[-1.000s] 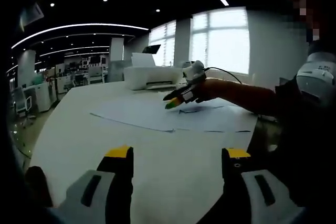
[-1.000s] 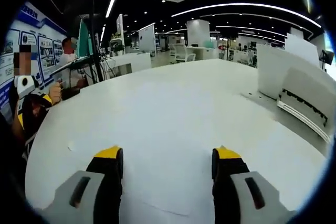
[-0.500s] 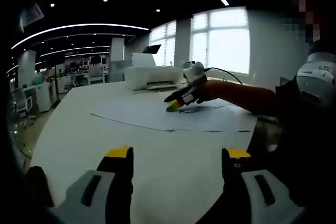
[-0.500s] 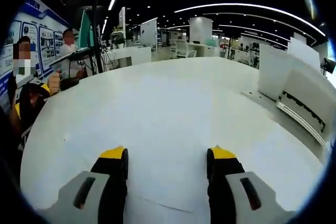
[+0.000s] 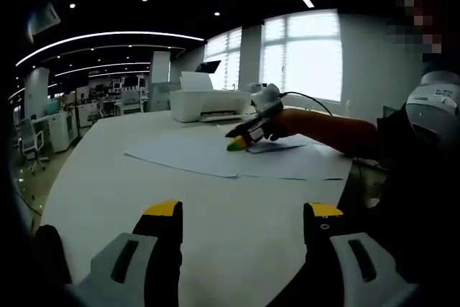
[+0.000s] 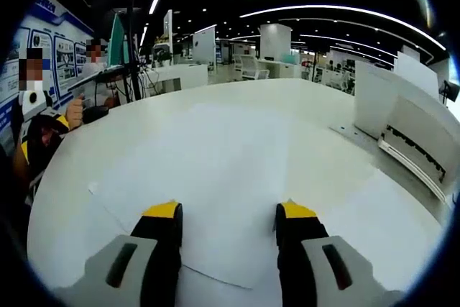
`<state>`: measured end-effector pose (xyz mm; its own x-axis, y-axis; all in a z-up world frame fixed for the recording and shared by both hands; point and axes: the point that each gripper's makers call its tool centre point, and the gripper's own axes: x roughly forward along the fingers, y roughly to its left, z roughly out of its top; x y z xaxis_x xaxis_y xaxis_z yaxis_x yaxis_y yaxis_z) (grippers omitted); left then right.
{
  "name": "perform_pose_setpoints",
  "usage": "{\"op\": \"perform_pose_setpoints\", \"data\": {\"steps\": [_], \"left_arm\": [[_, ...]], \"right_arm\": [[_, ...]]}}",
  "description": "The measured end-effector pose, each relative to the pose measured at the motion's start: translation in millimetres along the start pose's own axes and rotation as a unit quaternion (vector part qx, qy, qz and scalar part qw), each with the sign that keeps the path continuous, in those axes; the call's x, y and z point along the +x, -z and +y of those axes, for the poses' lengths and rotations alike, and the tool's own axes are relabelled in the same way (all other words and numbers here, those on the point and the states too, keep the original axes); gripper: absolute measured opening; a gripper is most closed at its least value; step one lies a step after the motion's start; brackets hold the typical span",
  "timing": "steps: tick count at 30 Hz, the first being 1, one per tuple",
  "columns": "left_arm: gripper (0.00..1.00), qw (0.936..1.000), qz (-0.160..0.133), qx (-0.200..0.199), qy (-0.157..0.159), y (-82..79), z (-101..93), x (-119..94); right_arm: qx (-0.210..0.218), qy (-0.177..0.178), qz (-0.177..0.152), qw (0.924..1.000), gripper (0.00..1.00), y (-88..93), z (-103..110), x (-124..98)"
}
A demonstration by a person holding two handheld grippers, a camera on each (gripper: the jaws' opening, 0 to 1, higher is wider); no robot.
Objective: Organize the stack of printing papers by aligning and flattening the scattered papers on the table
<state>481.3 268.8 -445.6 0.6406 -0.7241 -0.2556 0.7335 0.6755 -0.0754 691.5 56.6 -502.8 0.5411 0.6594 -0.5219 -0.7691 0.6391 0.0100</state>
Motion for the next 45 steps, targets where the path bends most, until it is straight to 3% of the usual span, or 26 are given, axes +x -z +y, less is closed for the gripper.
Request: {"op": "perform_pose_setpoints", "data": {"steps": [8,21,29,38,45], "left_arm": [[0.72,1.0000,0.000,-0.002,-0.002,1.2,0.6,-1.8],[0.72,1.0000,0.001,-0.002,-0.002,2.1,0.5,-1.6],[0.72,1.0000,0.000,-0.002,-0.003,0.4,-0.2,-0.8],[0.72,1.0000,-0.001,-0.001,-0.003,-2.5,-0.1,2.6],[0.72,1.0000,-0.005,0.000,-0.003,-6.8,1.1,4.8]], "right_arm": [[-0.009,-0.004,0.002,1.0000,0.41,-1.3,6.1,-0.1],[-0.051,0.003,0.000,0.9987,0.16,-8.2,8.2,-6.7],[-0.069,0.006,-0.014,0.9975,0.11,-15.5,9.7,-14.3],[-0.087,0.009,-0.071,0.9936,0.03,-40.5,8.4,-39.4],[-0.096,0.013,-0.090,0.9912,0.02,-47.5,8.1,-53.0]]}}
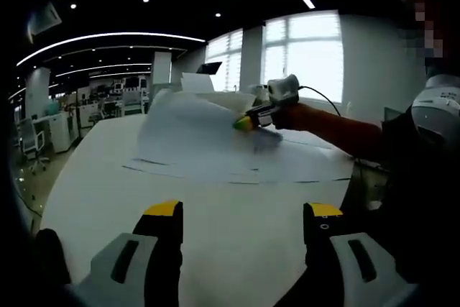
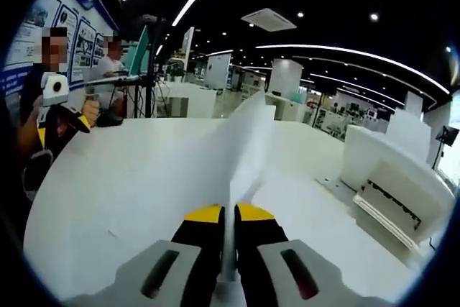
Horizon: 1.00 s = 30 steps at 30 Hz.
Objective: Organize the stack of printing papers by aligning and flattening the scattered papers on the table
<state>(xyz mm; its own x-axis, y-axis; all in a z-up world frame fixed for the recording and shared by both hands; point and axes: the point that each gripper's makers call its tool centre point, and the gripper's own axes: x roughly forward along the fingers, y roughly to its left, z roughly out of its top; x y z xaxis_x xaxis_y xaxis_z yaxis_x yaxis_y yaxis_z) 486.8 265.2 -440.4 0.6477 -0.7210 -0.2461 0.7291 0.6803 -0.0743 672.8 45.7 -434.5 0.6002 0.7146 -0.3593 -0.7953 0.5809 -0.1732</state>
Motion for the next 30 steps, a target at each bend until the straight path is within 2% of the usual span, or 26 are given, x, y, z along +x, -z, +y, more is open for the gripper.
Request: {"op": "perform_pose_setpoints", "data": {"steps": [8,13,30], "left_arm": [[0.74,1.0000,-0.001,0.000,-0.005,-0.1,4.1,2.3],[0.74,0.9999,-0.005,0.001,-0.010,-4.3,10.1,4.3],[0.76,0.9996,-0.001,0.024,-0.011,-26.0,31.9,23.1]], "right_arm": [[-0.024,-0.016,-0.036,0.9989,0.03,-22.8,11.1,-17.6],[-0.044,-0.019,-0.041,0.9980,0.03,-32.1,15.1,-29.7],[-0.073,-0.060,-0.039,0.9948,0.03,-24.4,27.8,-54.6]]}}
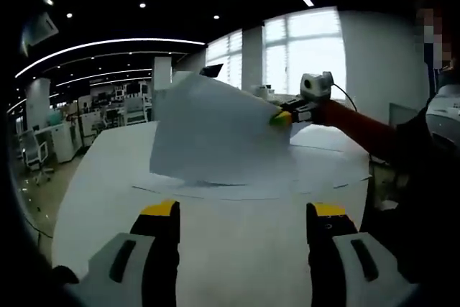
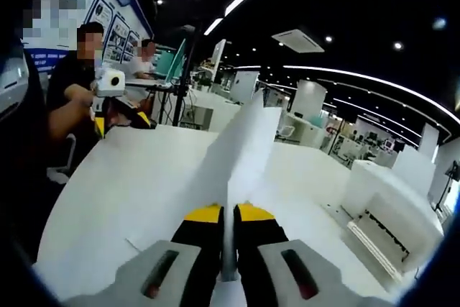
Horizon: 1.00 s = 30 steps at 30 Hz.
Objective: Organize the stack of printing papers by aligning and flattening the scattered papers on the table
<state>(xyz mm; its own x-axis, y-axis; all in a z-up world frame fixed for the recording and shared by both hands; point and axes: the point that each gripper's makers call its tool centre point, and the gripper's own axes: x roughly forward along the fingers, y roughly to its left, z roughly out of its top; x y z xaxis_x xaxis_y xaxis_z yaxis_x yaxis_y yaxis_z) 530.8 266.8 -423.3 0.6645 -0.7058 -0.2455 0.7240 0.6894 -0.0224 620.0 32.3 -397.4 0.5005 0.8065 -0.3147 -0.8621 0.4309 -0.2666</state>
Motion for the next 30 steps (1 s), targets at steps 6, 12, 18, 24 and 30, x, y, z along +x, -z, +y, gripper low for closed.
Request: {"op": "perform_pose_setpoints", "data": {"steps": [6,12,18,24,30], "left_arm": [[0.76,0.9999,0.010,0.008,-0.001,-7.1,16.4,12.9],[0.77,0.9996,0.021,0.021,0.002,-17.6,29.8,26.9],[0.78,0.9991,0.030,0.030,0.004,-24.1,40.1,39.1],[0.79,0.9986,0.033,0.039,0.009,-28.7,44.7,44.5],[0.79,0.9982,0.037,0.044,0.015,-31.2,45.9,51.3]], "right_arm": [[-0.014,-0.016,-0.008,0.9997,0.03,-1.3,5.7,-9.8],[-0.028,-0.032,-0.008,0.9991,0.03,0.3,13.8,-16.0],[-0.025,-0.039,-0.007,0.9989,0.03,1.9,15.4,-20.7],[-0.026,-0.042,-0.009,0.9987,0.03,2.0,14.4,-26.9],[-0.044,-0.056,-0.012,0.9974,0.03,-1.0,18.2,-33.0]]}}
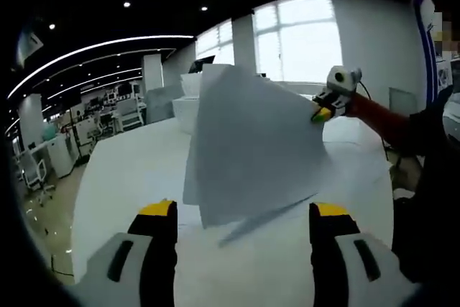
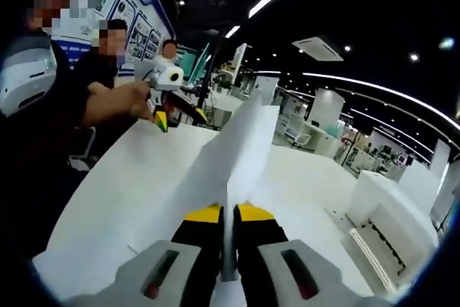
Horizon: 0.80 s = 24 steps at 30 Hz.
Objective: Organize the stack of printing papers by aligning and flattening the scattered papers on the table
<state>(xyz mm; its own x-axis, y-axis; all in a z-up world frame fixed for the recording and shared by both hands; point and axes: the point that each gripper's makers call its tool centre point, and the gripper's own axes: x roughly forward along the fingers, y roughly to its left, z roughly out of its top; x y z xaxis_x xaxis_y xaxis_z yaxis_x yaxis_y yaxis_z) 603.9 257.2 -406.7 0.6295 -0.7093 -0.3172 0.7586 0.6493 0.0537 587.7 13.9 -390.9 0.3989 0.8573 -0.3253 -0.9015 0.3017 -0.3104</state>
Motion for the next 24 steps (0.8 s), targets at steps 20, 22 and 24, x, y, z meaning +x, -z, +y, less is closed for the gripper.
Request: {"op": "perform_pose_setpoints", "data": {"steps": [20,22,24], "left_arm": [[0.81,0.9989,0.007,0.000,0.047,-3.2,-14.1,16.3],[0.80,0.9984,0.006,0.000,0.056,-4.7,-17.3,17.2],[0.78,0.9977,0.004,-0.004,0.068,-6.4,-22.5,18.6]], "right_arm": [[-0.064,-0.072,-0.026,0.9950,0.02,-25.0,28.1,-15.0],[-0.068,-0.076,-0.028,0.9944,0.02,-26.6,30.3,-15.2],[-0.072,-0.079,-0.028,0.9939,0.02,-27.5,32.0,-14.9]]}}
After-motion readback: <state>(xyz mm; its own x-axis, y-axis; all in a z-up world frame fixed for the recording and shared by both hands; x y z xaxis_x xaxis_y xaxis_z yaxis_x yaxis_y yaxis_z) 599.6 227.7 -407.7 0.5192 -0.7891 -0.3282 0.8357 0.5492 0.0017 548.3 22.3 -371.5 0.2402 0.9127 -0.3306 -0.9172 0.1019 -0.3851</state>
